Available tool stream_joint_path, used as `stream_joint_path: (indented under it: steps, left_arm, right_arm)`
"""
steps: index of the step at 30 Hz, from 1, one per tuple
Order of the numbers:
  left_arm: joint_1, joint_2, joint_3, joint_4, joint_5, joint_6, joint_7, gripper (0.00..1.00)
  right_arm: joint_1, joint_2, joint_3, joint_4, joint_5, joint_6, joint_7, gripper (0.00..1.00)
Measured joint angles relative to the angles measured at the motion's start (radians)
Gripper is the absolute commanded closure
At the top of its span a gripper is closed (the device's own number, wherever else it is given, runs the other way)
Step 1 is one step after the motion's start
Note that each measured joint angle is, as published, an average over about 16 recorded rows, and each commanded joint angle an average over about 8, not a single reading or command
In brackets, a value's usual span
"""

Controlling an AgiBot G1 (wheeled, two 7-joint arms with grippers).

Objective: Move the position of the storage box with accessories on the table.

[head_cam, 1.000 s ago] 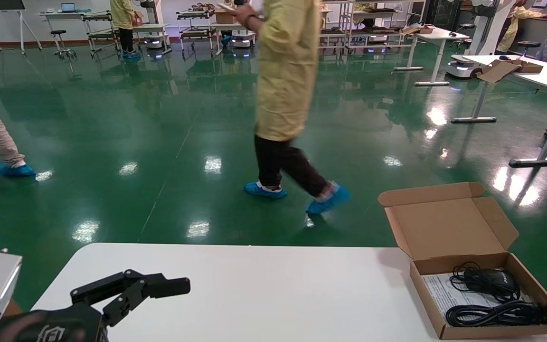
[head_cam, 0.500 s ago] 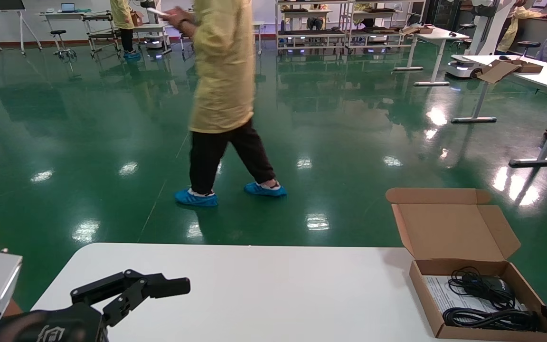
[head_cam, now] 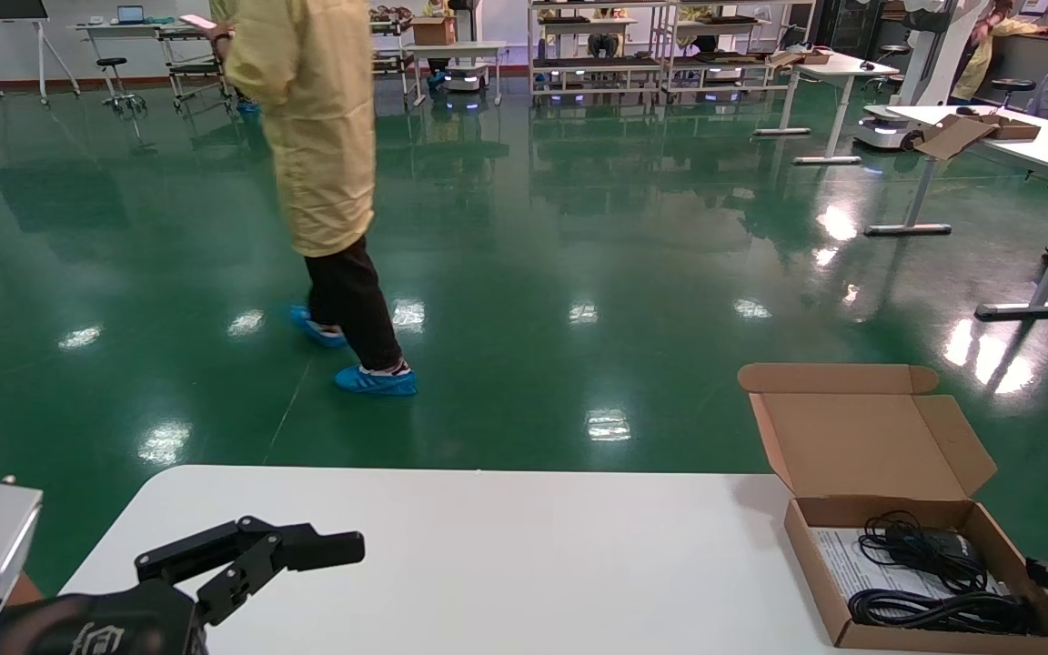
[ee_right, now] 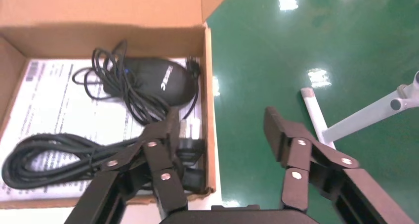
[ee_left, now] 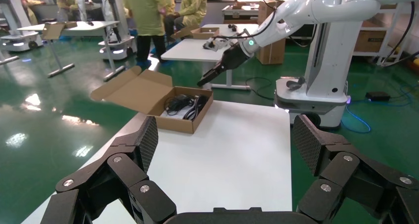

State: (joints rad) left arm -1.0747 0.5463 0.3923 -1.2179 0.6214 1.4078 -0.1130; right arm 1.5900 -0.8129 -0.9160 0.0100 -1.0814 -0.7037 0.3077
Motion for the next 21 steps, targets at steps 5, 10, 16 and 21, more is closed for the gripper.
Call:
stream_joint_path:
  steps: [5, 10, 16, 21]
  left_arm:
    - [0.000, 0.000, 0.000, 0.000, 0.000, 0.000, 0.000, 0.00]
    - [0.000, 0.000, 0.000, 0.000, 0.000, 0.000, 0.000, 0.00]
    - [0.000, 0.000, 0.000, 0.000, 0.000, 0.000, 0.000, 0.00]
    - [0.000, 0.000, 0.000, 0.000, 0.000, 0.000, 0.000, 0.00]
  right_arm:
    - [0.027, 0.012, -0.002, 0.004, -0.002, -0.030, 0.005, 0.00]
    - [0.060, 0.029, -0.005, 0.010, -0.006, -0.082, 0.012, 0.00]
    - [0.109, 0.064, -0.010, 0.026, -0.013, -0.197, 0.026, 0.00]
    - [0.158, 0.104, -0.009, 0.040, -0.009, -0.340, 0.048, 0.00]
